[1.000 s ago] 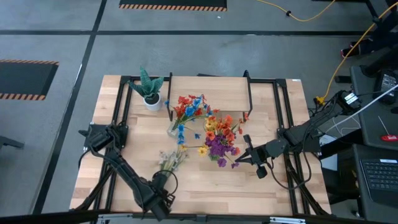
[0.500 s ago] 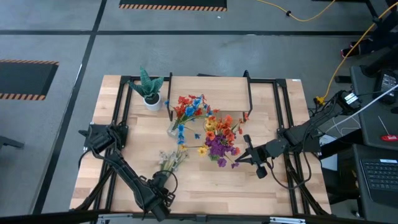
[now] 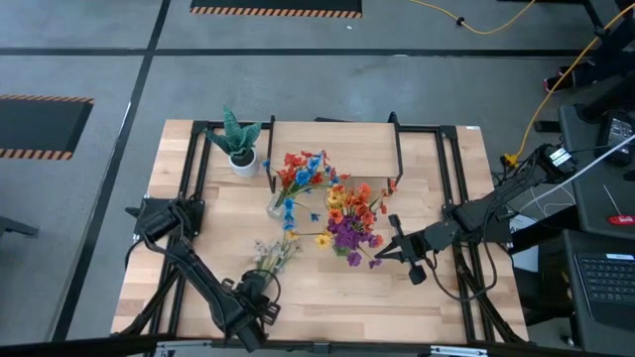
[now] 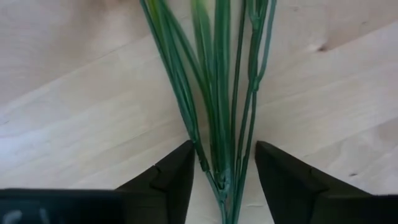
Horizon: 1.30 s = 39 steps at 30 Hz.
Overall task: Pick and place flowers into a vace then onto a shelf
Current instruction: Put the white flowers into the transparent vase
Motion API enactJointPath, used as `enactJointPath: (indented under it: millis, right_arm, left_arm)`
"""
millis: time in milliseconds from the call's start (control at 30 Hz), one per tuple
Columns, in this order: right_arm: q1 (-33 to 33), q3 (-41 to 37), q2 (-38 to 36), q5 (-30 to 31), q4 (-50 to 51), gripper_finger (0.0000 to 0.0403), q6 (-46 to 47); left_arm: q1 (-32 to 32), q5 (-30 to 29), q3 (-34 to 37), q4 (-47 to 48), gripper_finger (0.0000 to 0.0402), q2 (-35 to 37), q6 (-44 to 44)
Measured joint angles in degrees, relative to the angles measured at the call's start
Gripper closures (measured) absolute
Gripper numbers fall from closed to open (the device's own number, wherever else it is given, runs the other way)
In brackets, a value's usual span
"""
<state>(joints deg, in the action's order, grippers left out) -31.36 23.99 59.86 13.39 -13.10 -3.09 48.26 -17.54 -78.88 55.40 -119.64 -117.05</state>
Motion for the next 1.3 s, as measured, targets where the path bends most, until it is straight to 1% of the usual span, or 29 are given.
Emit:
enactJointPath:
  millis: [333, 433, 533, 567, 733, 900, 1067, 1200, 1300]
  right_arm:
    - [0.0, 0.02, 0.0, 0.0, -0.32, 0.0393, 0.02]
    - [-0.01, 0.01, 0.0, 0.0, -1.0, 0.0393, 0.04]
    - [0.0, 0.0, 0.0, 0.0, -1.28, 0.0393, 0.04]
    - [0.0, 0.02, 0.0, 0.0, -1.3, 0.0393, 0.04]
    - [-0.01, 0.0, 0.0, 0.0, -1.47, 0.0393, 0.04]
    - [-0.02, 0.0, 0.0, 0.0, -1.63, 0.0393, 0.04]
    - [-0.01, 0.0, 0.0, 0.0, -1.67, 0.0393, -0.12]
    - [-0.01, 0.01, 0.0, 0.0, -1.67, 0.0393, -0.02]
    - [-0.02, 0.0, 0.0, 0.0, -1.65, 0.0393, -0.16]
  left_arm:
    - [1.52, 1.57, 1.44, -0.86, 0.0314, 1.09, -2.61]
    - [1.39, 2.74, 1.55, -1.24, 0.0346, 2.12, -3.5]
    - [1.34, 2.33, 1.66, -1.39, 0.0384, 3.51, -3.96]
    - [1.38, 1.88, 1.69, -1.46, 0.0388, 3.97, -4.19]
    - [2.19, -1.27, 1.57, 2.12, 0.0388, 7.7, -4.36]
    - [2.44, -5.6, 1.56, 4.04, 0.0388, 9.79, -3.36]
    - [2.73, -9.58, 1.54, 8.56, 0.0387, 11.2, -1.78]
    - [4.65, -9.33, 1.53, 13.06, 0.0389, 12.69, -4.17]
    - [6.78, -9.85, 1.5, 13.79, 0.0389, 14.78, -5.63]
